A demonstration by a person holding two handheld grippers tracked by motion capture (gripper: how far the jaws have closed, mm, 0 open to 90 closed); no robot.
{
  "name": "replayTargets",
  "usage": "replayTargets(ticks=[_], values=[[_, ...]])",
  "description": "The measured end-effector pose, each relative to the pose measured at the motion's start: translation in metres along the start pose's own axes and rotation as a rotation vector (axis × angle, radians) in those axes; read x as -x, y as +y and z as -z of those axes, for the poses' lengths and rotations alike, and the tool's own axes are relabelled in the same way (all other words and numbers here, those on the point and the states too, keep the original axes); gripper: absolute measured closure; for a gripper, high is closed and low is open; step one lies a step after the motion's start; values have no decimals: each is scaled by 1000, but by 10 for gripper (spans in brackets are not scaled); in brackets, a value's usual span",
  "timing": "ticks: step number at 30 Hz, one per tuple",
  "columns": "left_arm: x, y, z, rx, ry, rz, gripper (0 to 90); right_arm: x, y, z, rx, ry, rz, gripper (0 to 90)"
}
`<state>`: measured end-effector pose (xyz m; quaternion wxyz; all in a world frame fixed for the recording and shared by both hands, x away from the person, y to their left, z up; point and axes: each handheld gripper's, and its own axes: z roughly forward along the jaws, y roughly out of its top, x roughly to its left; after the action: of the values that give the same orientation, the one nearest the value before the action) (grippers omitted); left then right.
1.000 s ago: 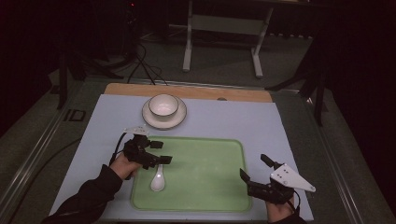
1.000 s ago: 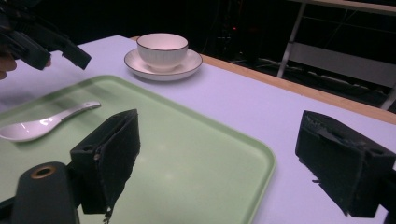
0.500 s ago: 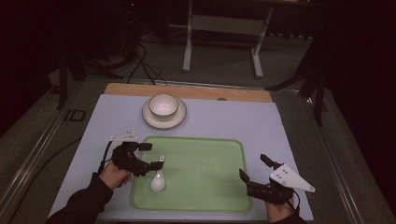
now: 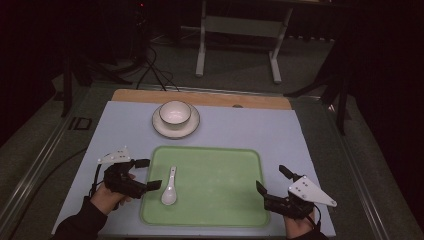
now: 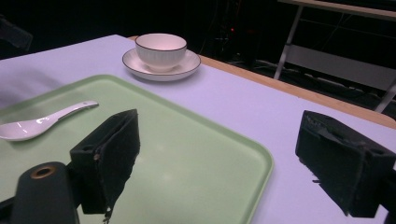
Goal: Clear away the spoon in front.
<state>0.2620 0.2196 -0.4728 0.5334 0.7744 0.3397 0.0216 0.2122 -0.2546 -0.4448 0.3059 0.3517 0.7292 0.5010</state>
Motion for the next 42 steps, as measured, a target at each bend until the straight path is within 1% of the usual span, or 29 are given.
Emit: replayTargets(ticks=[1, 2, 3, 7, 8, 13, 15, 17, 19, 23, 27, 30, 32, 34, 36, 39, 42], values=[[0, 0, 0, 0, 0, 0, 7, 0, 0, 0, 0, 0, 0, 135], [0, -4, 3, 5, 18, 1, 7, 0, 0, 0, 0, 1, 0, 135], [0, -6, 4, 3, 28, -2, 7, 0, 0, 0, 0, 0, 1, 135], [1, -13, 5, -1, 87, -31, 7, -1, 0, 0, 3, 0, 5, 135], [1, -14, 5, -4, 93, -34, 7, -1, 0, 0, 2, 0, 6, 135], [3, -20, 2, -15, 93, -35, 7, -1, 0, 0, 2, 1, 8, 135], [5, -22, 1, -17, 102, -37, 7, -1, 0, 0, 2, 1, 7, 135], [5, -23, 1, -15, 110, -41, 7, -1, 0, 0, 2, 3, 8, 135], [4, -24, 1, 4, 112, -44, 7, -1, 0, 1, 4, 4, 6, 135], [1, -27, 2, 17, 125, -31, 7, -1, 0, 1, 5, 7, 9, 135], [-2, -30, 2, 18, 128, -26, 7, 0, 0, 2, 8, 4, 13, 135], [-3, -31, 2, 27, 126, -18, 7, 1, 0, 2, 4, 4, 4, 135], [-3, -31, 1, 26, 130, -24, 7, 2, -1, 2, 3, 3, 3, 135], [-3, -31, -1, 19, 125, -27, 7, 3, -1, 2, 2, 7, -4, 135], [-2, -31, -3, 9, 125, -39, 7, 4, -2, 1, -1, 11, -7, 135], [-1, -31, -4, 11, 120, -56, 7, 4, -2, 0, -8, 16, -12, 135], [0, -30, -4, 17, 113, -60, 7, 5, -3, -1, -12, 18, -14, 135]])
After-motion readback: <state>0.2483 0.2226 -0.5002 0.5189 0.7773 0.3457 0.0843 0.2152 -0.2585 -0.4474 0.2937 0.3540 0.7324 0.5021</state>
